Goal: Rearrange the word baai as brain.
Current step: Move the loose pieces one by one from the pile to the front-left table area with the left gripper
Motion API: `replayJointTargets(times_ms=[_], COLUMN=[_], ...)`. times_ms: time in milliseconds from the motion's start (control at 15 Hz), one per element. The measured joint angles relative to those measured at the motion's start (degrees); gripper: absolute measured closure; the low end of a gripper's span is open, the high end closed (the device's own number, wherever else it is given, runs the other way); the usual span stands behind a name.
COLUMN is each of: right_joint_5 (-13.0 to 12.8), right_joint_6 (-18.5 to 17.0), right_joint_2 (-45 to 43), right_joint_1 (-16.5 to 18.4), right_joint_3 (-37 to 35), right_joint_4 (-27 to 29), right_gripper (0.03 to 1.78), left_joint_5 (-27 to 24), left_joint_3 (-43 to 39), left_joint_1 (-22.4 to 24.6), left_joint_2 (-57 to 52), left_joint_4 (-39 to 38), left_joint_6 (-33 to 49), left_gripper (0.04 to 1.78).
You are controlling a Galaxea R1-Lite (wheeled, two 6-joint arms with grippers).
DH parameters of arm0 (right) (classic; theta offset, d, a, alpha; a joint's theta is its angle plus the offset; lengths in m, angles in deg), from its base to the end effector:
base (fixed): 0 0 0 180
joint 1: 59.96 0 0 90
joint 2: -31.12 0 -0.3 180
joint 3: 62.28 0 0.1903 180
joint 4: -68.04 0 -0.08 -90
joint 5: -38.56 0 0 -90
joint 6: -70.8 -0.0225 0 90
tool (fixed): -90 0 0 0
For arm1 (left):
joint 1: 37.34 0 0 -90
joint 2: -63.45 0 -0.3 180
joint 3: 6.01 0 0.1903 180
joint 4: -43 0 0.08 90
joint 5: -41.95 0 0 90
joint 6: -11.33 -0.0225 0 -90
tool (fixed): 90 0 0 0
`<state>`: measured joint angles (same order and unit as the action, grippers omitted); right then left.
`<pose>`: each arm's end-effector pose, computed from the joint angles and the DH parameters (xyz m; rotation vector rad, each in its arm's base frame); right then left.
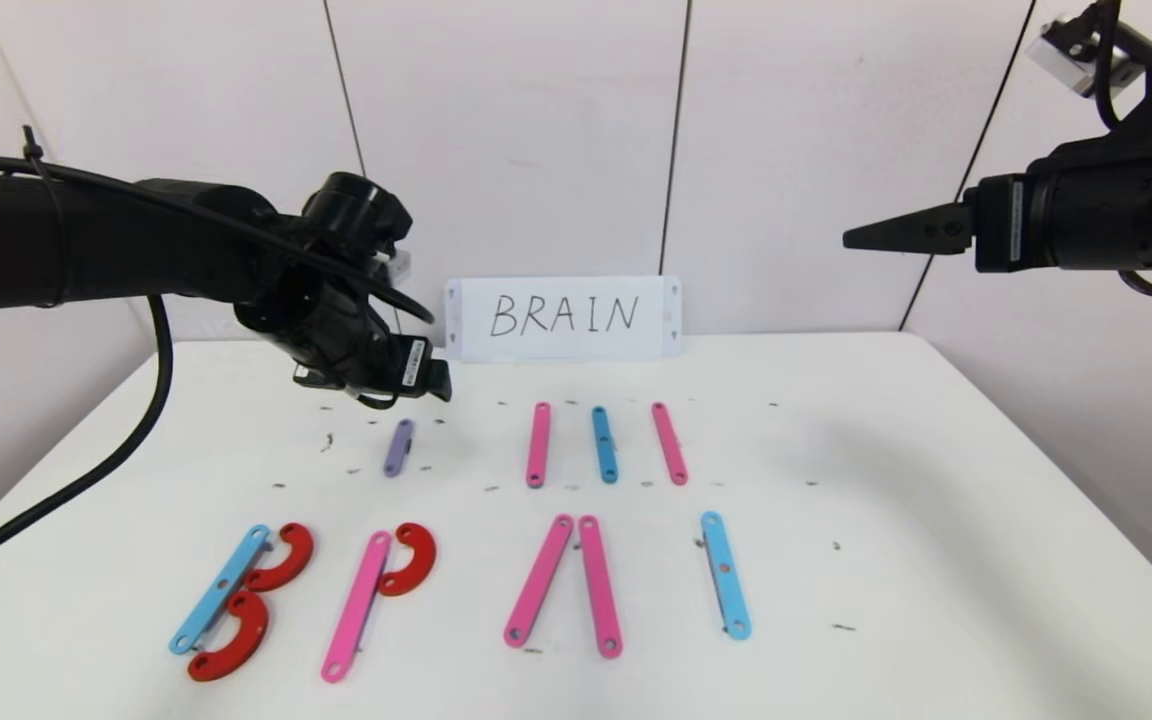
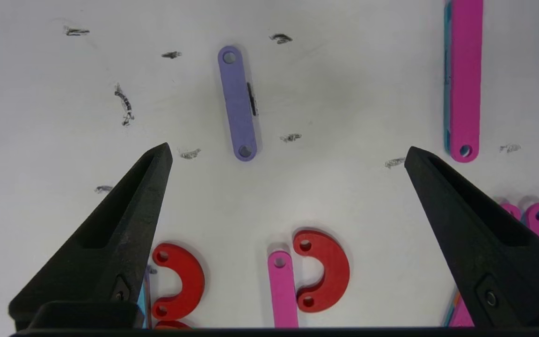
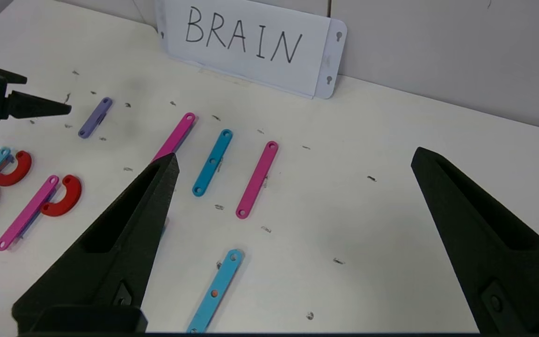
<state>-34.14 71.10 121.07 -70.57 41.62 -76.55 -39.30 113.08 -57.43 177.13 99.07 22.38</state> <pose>0.2729 0.0579 0.3087 0.0170 0.3763 0.4824 0.3531 -0.1255 0.2136 0.0402 0.8696 -0.1012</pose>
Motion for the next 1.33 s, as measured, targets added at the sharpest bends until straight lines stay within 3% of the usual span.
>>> replayJointTargets(times_ms=[533,1200,1333], right_joint_5=[0.0,-0.02,-0.02], right_joint_6=[0.0,0.0,0.0], right_joint_2=[0.22,0.4,0.38], right_joint_1=[0.0,0.0,0.0], right_joint_3=[-0.02,-0.02,-0.02], right_joint_4=[0.0,0.02,0.0], right_gripper=[0.07,0.07,0.07], left_joint_5=[-0.35,-0.63,-0.79], left_joint_3=[-0.52,-0.62,-0.96], left_joint_1=[4.47,5.21,5.18], left_joint_2=[9.14,14.87,14.96], left_joint_4=[-9.73,-11.24,-11.3], left_joint_6=[4.94,7.91,7.89], left_gripper=[0.08,0.08,0.14])
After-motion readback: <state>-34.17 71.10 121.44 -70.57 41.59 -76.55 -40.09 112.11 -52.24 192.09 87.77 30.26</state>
